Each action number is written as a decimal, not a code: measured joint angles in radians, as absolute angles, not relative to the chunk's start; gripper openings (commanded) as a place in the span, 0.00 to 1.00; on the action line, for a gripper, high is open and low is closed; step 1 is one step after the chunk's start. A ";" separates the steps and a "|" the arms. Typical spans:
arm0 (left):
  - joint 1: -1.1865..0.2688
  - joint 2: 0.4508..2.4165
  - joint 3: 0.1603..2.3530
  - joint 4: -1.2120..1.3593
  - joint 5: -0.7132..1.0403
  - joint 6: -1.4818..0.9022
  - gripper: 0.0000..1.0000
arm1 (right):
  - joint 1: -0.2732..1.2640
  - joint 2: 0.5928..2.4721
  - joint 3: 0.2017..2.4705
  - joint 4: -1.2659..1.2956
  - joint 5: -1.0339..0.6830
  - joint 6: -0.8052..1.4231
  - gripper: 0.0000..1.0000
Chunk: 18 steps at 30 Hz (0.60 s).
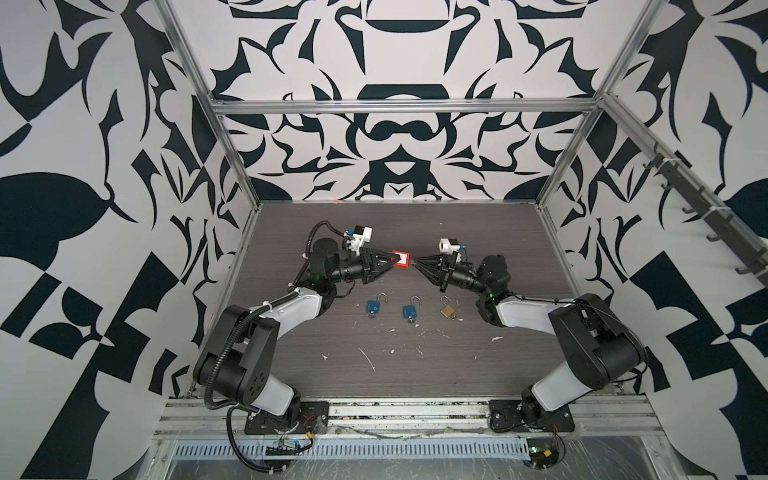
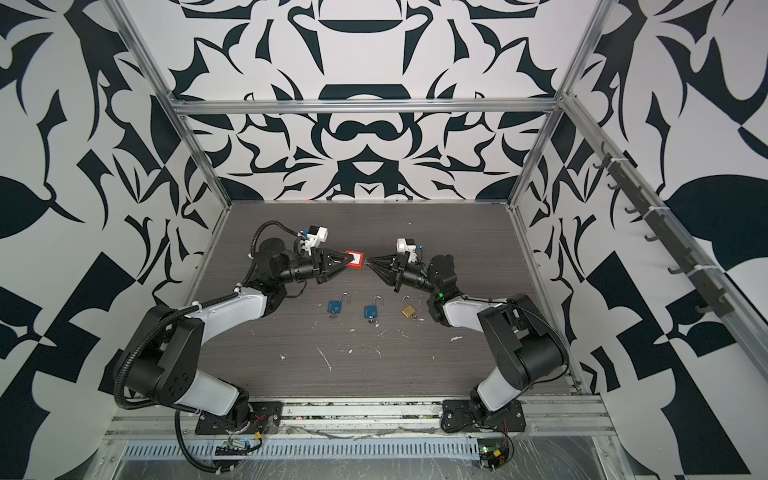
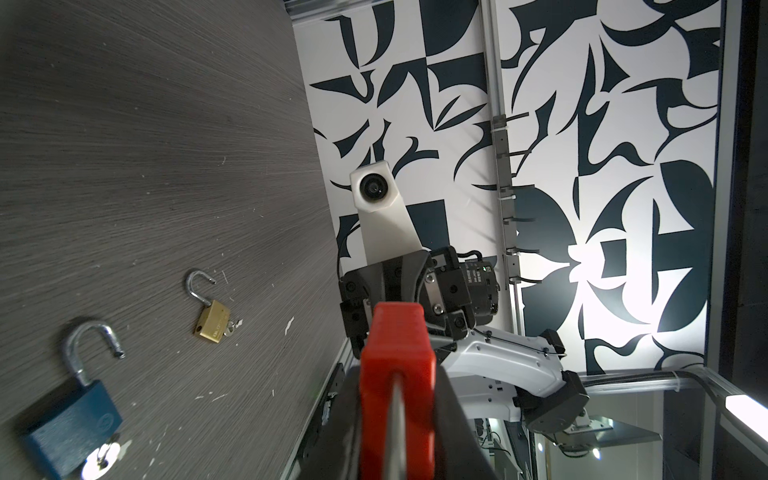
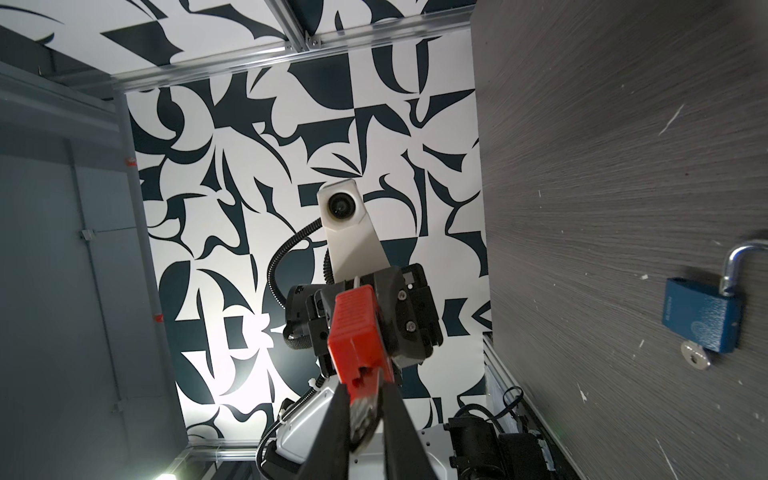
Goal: Lock with the key
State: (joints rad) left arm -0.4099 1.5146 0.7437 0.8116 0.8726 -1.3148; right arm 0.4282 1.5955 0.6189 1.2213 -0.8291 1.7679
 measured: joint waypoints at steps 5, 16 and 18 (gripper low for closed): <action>-0.410 1.528 0.744 0.841 0.876 -1.333 0.00 | 0.428 1.653 0.639 1.308 -0.861 1.744 0.10; -0.410 1.546 0.723 0.898 0.881 -1.370 0.00 | 0.426 1.672 0.639 1.337 -0.895 1.675 0.01; -0.410 1.546 0.719 0.902 0.881 -1.377 0.00 | 0.425 1.672 0.636 1.338 -0.899 1.656 0.00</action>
State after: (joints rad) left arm -0.4099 1.5459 0.7185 0.9020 0.8806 -1.3773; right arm 0.4248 1.6718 0.6365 1.3380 -0.8993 1.6558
